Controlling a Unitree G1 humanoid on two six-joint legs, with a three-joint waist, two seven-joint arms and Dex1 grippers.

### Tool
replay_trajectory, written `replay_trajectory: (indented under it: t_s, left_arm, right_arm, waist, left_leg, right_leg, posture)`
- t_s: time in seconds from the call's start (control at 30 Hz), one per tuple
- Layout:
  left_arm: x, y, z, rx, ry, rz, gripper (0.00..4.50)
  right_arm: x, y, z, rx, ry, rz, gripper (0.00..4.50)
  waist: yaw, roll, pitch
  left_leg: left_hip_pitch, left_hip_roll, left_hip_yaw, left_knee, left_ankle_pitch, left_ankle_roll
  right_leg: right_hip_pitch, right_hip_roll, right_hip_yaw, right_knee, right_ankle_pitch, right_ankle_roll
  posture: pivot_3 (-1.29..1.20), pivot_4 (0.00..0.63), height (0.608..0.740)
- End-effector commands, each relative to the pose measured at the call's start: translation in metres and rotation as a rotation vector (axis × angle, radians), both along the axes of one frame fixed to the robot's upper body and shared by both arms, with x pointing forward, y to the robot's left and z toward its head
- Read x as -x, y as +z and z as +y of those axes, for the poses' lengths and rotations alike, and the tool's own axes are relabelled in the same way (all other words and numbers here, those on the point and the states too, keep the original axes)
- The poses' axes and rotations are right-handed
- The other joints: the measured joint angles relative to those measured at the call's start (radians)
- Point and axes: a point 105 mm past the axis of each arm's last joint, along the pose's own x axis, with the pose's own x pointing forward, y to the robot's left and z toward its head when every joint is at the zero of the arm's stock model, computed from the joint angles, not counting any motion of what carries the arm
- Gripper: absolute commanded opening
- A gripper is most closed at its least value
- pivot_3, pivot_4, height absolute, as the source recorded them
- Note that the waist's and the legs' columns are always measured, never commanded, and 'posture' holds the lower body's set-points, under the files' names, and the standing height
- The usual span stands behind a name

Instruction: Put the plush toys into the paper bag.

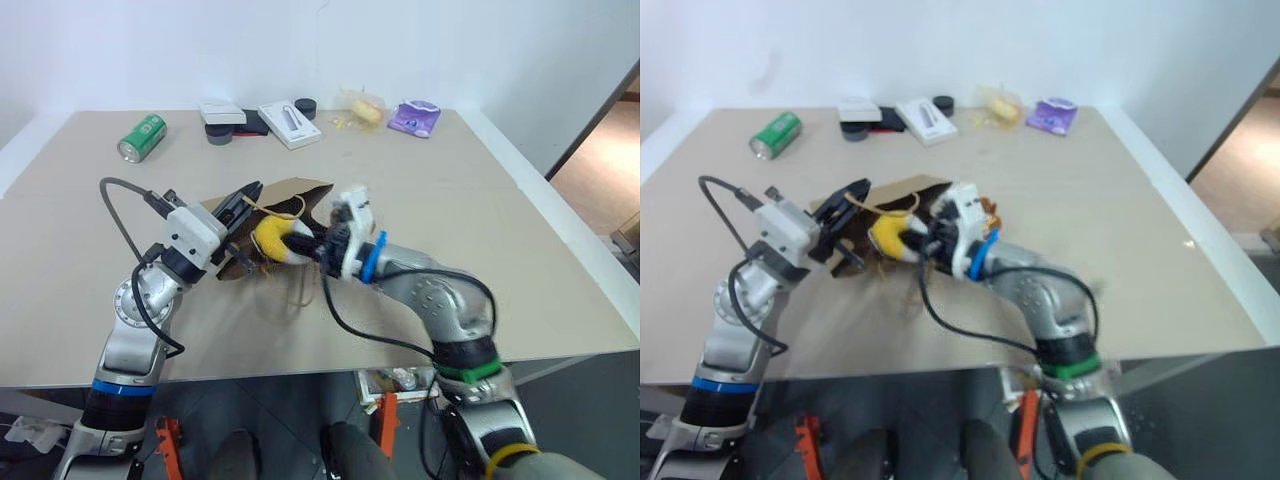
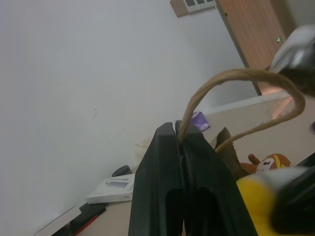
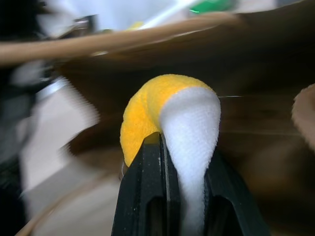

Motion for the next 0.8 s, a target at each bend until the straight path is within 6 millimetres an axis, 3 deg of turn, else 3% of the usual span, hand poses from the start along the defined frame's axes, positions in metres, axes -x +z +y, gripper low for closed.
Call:
replay_trajectory:
  t_s: [0.03, 0.23, 0.3, 0.4, 0.53, 0.57, 0.7, 0.8]
  left_arm:
    - [0.005, 0.012, -0.002, 0.011, -0.010, -0.049, 0.00]
    - [0.005, 0.013, 0.001, 0.029, 0.014, -0.040, 0.00]
    - [0.005, 0.013, 0.002, 0.032, 0.017, -0.035, 0.00]
    - [0.004, 0.013, 0.006, 0.049, 0.028, -0.016, 0.00]
    - [0.000, 0.017, 0.013, 0.094, 0.044, 0.015, 0.00]
    - [0.000, 0.018, 0.015, 0.099, 0.046, 0.018, 0.00]
    - [-0.004, 0.021, 0.018, 0.114, 0.054, 0.028, 0.00]
    - [-0.007, 0.025, 0.019, 0.119, 0.058, 0.026, 0.00]
  right_arm:
    - [-0.021, 0.009, 0.002, 0.003, -0.146, 0.001, 0.12]
    - [-0.031, 0.015, -0.001, -0.042, -0.239, 0.021, 0.12]
    - [-0.024, 0.023, -0.002, -0.056, -0.193, -0.019, 1.16]
    - [-0.004, 0.033, -0.003, -0.063, -0.066, -0.064, 2.36]
    - [0.028, 0.046, -0.017, -0.056, 0.100, -0.129, 4.00]
    - [0.027, 0.047, -0.024, -0.043, 0.089, -0.137, 4.40]
    - [0.033, 0.055, -0.047, -0.038, 0.112, -0.183, 4.46]
    - [0.025, 0.062, -0.068, -0.028, 0.050, -0.232, 4.46]
  waist:
    - [0.000, 0.000, 0.000]
    - [0.002, 0.000, 0.000]
    - [0.001, 0.000, 0.000]
    - [0.002, 0.000, 0.000]
    - [0.001, 0.000, 0.000]
    - [0.001, 0.000, 0.000]
    - [0.001, 0.000, 0.000]
    - [0.001, 0.000, 0.000]
  left_leg:
    - [-0.001, 0.000, 0.000, 0.000, 0.000, 0.000]
    - [-0.003, 0.000, -0.001, -0.001, -0.001, -0.001]
    - [-0.003, 0.000, -0.001, -0.001, -0.002, -0.002]
    - [-0.003, 0.000, -0.001, -0.001, -0.002, -0.002]
    - [-0.003, 0.000, -0.003, -0.002, -0.002, -0.001]
    - [-0.003, 0.000, -0.003, -0.002, -0.002, -0.001]
    - [-0.003, 0.000, -0.004, -0.001, -0.002, -0.001]
    - [-0.002, 0.000, -0.004, -0.001, -0.002, -0.001]
  right_leg:
    - [0.000, 0.000, 0.000, 0.000, 0.000, 0.000]
    - [-0.001, -0.001, -0.001, -0.001, -0.001, 0.004]
    - [-0.001, -0.001, -0.001, -0.001, -0.001, 0.004]
    - [-0.001, -0.001, -0.001, -0.001, -0.002, 0.004]
    - [-0.001, 0.000, -0.002, -0.001, -0.002, 0.004]
    - [-0.001, 0.000, -0.003, -0.001, -0.002, 0.004]
    - [0.000, 0.000, -0.003, -0.001, -0.004, 0.000]
    - [0.000, 0.000, -0.004, -0.001, -0.004, -0.001]
  posture:
    - [0.00, 0.150, 0.740]
    - [0.00, 0.150, 0.740]
    - [0.00, 0.150, 0.740]
    - [0.00, 0.150, 0.740]
    - [0.00, 0.150, 0.740]
    - [0.00, 0.150, 0.740]
    - [0.00, 0.150, 0.740]
    - [0.00, 0.150, 0.740]
